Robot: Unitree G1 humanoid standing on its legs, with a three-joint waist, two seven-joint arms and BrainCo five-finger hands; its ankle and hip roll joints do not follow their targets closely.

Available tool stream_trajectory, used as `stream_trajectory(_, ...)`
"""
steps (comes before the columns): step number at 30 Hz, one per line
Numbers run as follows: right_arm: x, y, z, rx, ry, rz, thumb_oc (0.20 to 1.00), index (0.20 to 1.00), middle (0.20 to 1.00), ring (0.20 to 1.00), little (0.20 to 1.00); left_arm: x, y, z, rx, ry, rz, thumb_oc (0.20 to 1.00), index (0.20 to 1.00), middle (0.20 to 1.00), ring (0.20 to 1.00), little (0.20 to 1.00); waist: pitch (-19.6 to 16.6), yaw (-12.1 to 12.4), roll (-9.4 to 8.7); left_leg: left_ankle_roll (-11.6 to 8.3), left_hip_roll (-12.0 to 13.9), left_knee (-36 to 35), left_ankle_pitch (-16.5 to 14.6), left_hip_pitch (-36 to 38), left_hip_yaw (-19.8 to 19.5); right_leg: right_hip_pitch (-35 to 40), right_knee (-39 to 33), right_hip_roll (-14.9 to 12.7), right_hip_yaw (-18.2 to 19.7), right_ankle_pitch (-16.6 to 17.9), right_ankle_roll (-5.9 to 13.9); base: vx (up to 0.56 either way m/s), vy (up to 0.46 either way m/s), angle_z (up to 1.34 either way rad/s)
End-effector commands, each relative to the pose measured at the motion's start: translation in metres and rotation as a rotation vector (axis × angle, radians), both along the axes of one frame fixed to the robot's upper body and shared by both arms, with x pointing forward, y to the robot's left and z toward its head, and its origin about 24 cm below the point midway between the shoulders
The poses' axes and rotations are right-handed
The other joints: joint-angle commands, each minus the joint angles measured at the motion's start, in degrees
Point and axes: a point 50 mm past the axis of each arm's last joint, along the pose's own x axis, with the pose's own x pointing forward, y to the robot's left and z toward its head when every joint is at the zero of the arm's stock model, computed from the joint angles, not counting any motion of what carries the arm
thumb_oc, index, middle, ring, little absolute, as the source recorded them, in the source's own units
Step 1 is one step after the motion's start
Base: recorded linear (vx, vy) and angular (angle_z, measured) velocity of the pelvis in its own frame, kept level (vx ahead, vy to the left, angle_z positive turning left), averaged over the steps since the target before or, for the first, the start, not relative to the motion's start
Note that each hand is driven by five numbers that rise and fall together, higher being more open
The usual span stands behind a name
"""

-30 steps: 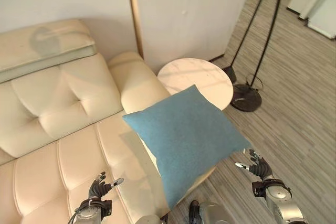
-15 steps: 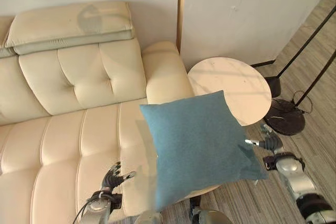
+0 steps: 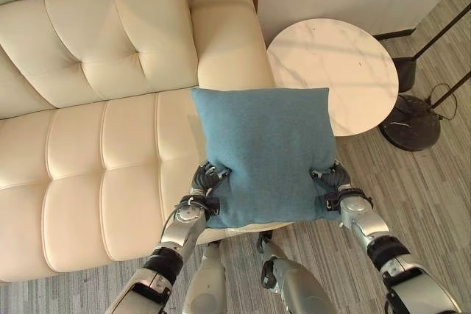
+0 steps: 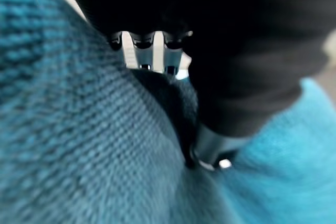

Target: Pick up all the scattered cushions and arrange them neatly on the sofa.

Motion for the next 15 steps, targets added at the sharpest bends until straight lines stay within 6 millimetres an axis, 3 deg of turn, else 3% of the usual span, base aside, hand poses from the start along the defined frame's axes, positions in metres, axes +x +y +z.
stream_trajectory(1,-0.006,0.059,0.01,0.202,-0.097,0.204,0.2,0.2,0.2,0.2,0.2,0.004,-0.02,0.024,-0.06,-0.14,-0.086,0.2,0.2,0.2,0.2,0.2,-4.3,-0.1,-2.12,1.93,-3.4,-0.4,-4.7,3.4,2.1,0.8,4.5,-4.2,2.9,-7.6,6.0,0.03,0.123,-0.03)
stream_trajectory(11,-0.048,0.046,0.045,0.266,-0.298,0.287,0.2,0.2,0.2,0.2,0.2,-0.047,0.034,0.023,-0.015,-0.166,-0.01,0.2,0.2,0.2,0.2,0.2,-8.5,-1.4,-1.8,4.54,-4.9,2.8,-9.5,8.8,5.1,5.3,4.9,-6.1,6.5,-6.6,7.77,0.01,0.175,-0.16)
stream_trajectory(12,-0.055,0.053,0.053,0.321,-0.339,0.326,0.2,0.2,0.2,0.2,0.2,-0.056,0.044,0.032,-0.003,-0.206,0.01,0.2,0.2,0.2,0.2,0.2,-8.4,-1.5,-1.94,5.32,-5.7,3.9,-10.2,9.0,6.6,4.3,5.0,-6.5,8.4,-4.5,9.03,-0.16,0.253,-0.19)
stream_trajectory(15,-0.057,0.059,0.058,0.342,-0.359,0.356,0.2,0.2,0.2,0.2,0.2,-0.059,0.048,0.035,0.002,-0.223,0.024,0.2,0.2,0.2,0.2,0.2,-8.2,-1.4,-2.15,5.77,-6.0,4.3,-10.3,8.8,7.5,3.3,5.4,-6.9,9.2,-3.2,10.35,-0.18,0.155,-0.47)
